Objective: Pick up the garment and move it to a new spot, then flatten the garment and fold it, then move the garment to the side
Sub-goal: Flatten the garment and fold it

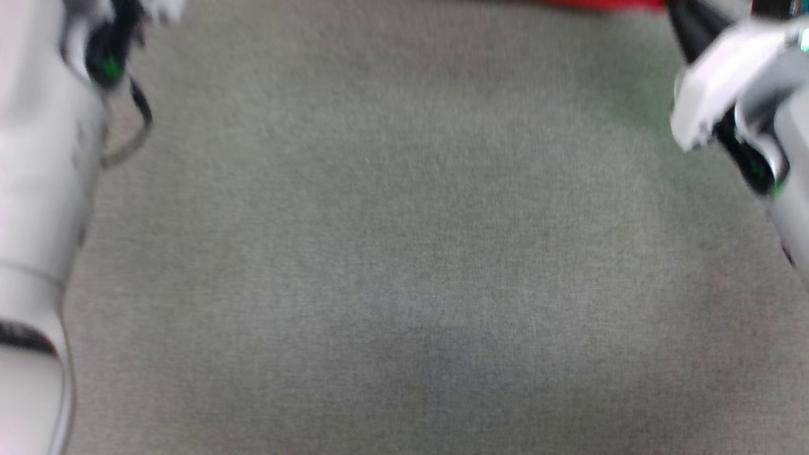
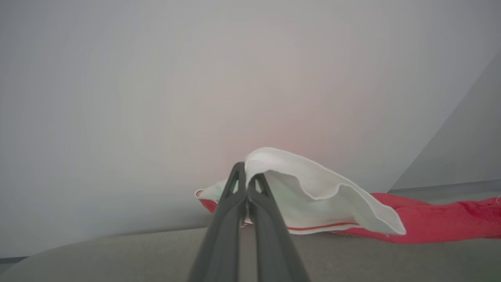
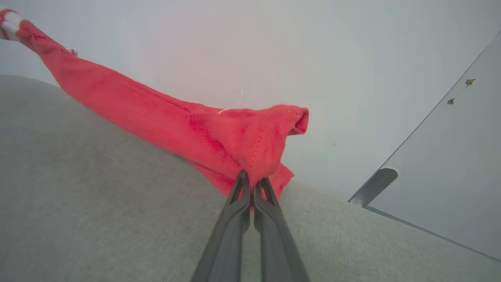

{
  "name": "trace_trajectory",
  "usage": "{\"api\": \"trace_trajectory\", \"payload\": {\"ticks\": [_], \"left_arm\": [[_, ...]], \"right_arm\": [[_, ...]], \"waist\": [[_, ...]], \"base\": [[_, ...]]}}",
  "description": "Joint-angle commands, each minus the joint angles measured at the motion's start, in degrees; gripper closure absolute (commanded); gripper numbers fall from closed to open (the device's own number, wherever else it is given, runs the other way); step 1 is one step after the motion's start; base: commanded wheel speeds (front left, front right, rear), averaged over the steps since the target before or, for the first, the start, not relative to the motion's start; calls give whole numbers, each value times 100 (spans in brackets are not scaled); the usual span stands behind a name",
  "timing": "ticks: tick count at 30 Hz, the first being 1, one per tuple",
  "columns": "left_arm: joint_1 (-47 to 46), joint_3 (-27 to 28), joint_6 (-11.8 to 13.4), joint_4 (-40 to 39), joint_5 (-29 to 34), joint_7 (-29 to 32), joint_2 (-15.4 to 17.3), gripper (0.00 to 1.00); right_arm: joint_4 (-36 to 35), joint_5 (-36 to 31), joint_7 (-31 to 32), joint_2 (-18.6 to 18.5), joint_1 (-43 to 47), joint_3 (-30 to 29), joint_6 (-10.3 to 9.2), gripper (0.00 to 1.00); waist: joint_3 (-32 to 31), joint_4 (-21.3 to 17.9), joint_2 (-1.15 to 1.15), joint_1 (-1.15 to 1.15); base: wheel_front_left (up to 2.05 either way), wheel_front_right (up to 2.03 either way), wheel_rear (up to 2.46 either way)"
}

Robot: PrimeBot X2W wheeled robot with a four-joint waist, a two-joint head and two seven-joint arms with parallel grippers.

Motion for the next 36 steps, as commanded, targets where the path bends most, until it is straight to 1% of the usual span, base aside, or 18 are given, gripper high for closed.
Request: {"api": "trace_trajectory", "payload": {"ticks": [1, 4, 7, 10, 14, 17, 20, 23, 25, 28, 32, 36], "left_arm": [[328, 30, -11, -100, -82, -15, 75, 100], [1138, 26, 96, -534, -232, 35, 156, 100], [2004, 26, 315, -1245, -354, 93, 348, 100], [2917, 87, 704, -2191, -521, 169, 624, 100], [4163, 167, 1432, -3795, -661, 303, 1155, 100], [5080, 252, 2012, -4975, -816, 408, 1551, 100], [5896, 336, 2567, -5973, -948, 429, 1846, 100], [6592, 308, 2975, -6795, -1053, 505, 2066, 100], [6971, 235, 3197, -7232, -1115, 582, 2160, 100], [7412, 97, 3490, -7684, -1158, 696, 2250, 100], [7857, -103, 3826, -8119, -1210, 856, 2288, 100], [8205, -177, 4179, -8531, -1275, 981, 2393, 100]], "right_arm": [[-219, 186, 34, -198, 265, 129, -9, 100], [-916, 578, 100, -742, 966, 474, -9, 100], [-1503, 826, 58, -1270, 1592, 623, -9, 100], [-1929, 892, -60, -1629, 2201, 603, -9, 100], [-2416, 810, -225, -1989, 2966, 475, -9, 100], [-2724, 608, -339, -2184, 3488, 312, -9, 100], [-3004, 353, -389, -2312, 3982, 152, -9, 100], [-3298, 115, -459, -2457, 4417, -38, -9, 100], [-3462, 86, -464, -2456, 4752, -226, -9, 100], [-3712, -77, -460, -2468, 5218, -527, -9, 100], [-4079, -175, -379, -2451, 5805, -861, -9, 100], [-4429, -265, -281, -2513, 6365, -1159, -9, 100]], "waist": [[-739, 200, 0, 0], [-978, 253, 0, 0], [-1135, 323, 0, 0], [-1238, 371, 0, 0], [-1272, 421, 0, 0], [-1272, 440, 0, 0], [-1268, 450, 0, 0], [-1267, 459, 0, 0], [-1270, 478, 0, 0], [-1263, 495, 0, 0], [-1223, 503, 0, 0], [-1171, 507, 0, 0]], "base": [[0, 0, 0], [0, 0, 0], [0, 0, 0], [0, 0, 0], [0, 0, 0], [0, 0, 0], [0, 0, 0], [0, 0, 0], [0, 0, 0], [0, 0, 0], [0, 0, 0], [0, 0, 0]]}}
